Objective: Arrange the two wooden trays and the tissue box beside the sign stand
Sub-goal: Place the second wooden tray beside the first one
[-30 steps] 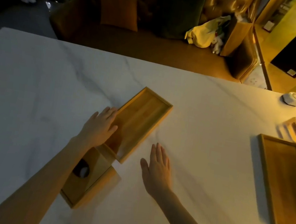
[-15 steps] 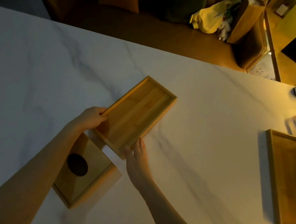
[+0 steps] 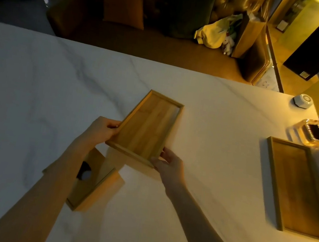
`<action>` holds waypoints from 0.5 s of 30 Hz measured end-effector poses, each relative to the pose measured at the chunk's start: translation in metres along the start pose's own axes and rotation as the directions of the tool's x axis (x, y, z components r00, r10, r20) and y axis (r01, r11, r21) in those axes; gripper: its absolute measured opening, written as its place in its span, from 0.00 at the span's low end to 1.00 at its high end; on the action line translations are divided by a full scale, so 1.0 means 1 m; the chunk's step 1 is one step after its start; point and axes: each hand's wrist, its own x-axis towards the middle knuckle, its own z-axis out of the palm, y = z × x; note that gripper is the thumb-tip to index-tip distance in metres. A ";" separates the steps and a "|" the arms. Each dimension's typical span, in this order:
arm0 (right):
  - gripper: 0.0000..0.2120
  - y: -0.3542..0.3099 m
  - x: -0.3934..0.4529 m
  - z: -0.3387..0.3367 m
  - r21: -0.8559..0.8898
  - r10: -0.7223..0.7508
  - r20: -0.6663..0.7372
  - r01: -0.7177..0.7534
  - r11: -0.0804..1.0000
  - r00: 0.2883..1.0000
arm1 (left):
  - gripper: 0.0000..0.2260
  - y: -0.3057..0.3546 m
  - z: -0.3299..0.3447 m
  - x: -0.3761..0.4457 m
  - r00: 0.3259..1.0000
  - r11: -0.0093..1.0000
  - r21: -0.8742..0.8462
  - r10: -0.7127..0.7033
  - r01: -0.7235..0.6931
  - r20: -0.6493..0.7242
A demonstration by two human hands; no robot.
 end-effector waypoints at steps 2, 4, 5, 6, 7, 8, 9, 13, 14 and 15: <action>0.18 -0.006 -0.008 -0.016 -0.013 -0.038 0.027 0.039 0.999 0.999 | 0.14 0.005 0.004 -0.010 1.000 0.999 -0.044 -0.006 0.006 -0.003; 0.18 -0.011 -0.018 -0.033 -0.058 -0.067 0.069 0.071 0.996 0.995 | 0.13 0.013 0.011 -0.022 1.000 0.998 -0.069 0.008 -0.009 -0.007; 0.19 -0.013 -0.023 -0.042 -0.090 -0.078 0.091 0.086 0.992 0.993 | 0.13 0.017 0.015 -0.029 1.000 0.997 -0.071 0.024 -0.024 -0.010; 0.19 -0.016 -0.028 -0.051 -0.114 -0.091 0.108 0.103 0.988 0.990 | 0.13 0.023 0.019 -0.035 0.999 0.997 -0.071 0.041 -0.042 -0.015; 0.19 -0.018 -0.033 -0.060 -0.138 -0.101 0.117 0.117 0.983 0.988 | 0.13 0.030 0.024 -0.042 0.998 0.996 -0.070 0.059 -0.061 -0.023; 0.20 -0.021 -0.038 -0.069 -0.154 -0.110 0.123 0.129 0.980 0.986 | 0.13 0.037 0.029 -0.049 0.997 0.995 -0.063 0.075 -0.077 -0.033; 0.20 -0.023 -0.043 -0.079 -0.172 -0.120 0.122 0.140 0.975 0.985 | 0.13 0.044 0.034 -0.056 0.995 0.994 -0.055 0.092 -0.095 -0.041; 0.21 -0.036 -0.067 -0.114 -0.207 -0.166 0.103 0.185 0.961 0.981 | 0.13 0.071 0.060 -0.080 0.988 0.985 -0.092 0.143 -0.148 -0.054; 0.21 -0.039 -0.073 -0.124 -0.215 -0.180 0.102 0.199 0.956 0.978 | 0.13 0.077 0.067 -0.086 0.986 0.981 -0.097 0.161 -0.166 -0.052; 0.21 -0.041 -0.078 -0.133 -0.223 -0.193 0.103 0.211 0.952 0.976 | 0.13 0.083 0.074 -0.091 0.982 0.978 -0.097 0.183 -0.187 -0.050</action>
